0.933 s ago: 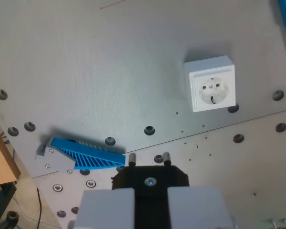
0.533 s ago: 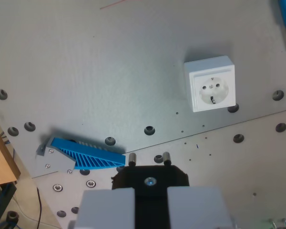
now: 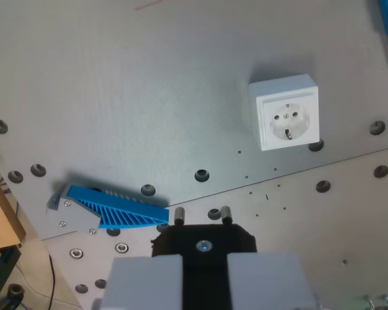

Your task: Move above the white socket

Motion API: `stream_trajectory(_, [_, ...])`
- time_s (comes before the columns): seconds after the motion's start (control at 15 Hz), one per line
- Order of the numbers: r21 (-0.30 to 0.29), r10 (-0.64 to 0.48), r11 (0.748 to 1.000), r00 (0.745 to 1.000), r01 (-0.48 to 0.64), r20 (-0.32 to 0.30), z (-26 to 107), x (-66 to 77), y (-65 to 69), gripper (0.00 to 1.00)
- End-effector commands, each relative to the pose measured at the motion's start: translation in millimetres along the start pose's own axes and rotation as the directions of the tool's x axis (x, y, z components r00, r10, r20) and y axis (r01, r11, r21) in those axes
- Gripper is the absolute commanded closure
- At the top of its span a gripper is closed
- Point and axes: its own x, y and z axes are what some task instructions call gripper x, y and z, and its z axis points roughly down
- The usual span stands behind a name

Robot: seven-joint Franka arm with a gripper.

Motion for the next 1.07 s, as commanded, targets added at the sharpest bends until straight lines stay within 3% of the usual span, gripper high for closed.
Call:
stream_trajectory(0.07, [0.011,-0.017,1.000,0.999,0.017,-0.029,7.5,-1.0,4.2,1.00])
stream_trajectory(0.47, [0.023,-0.041,0.999,0.997,0.043,-0.062,25.4,-3.8,12.1,1.00])
stream_trajectory(1.07, [0.019,-0.073,0.997,0.995,0.075,-0.072,65.8,-13.8,29.2,1.00])
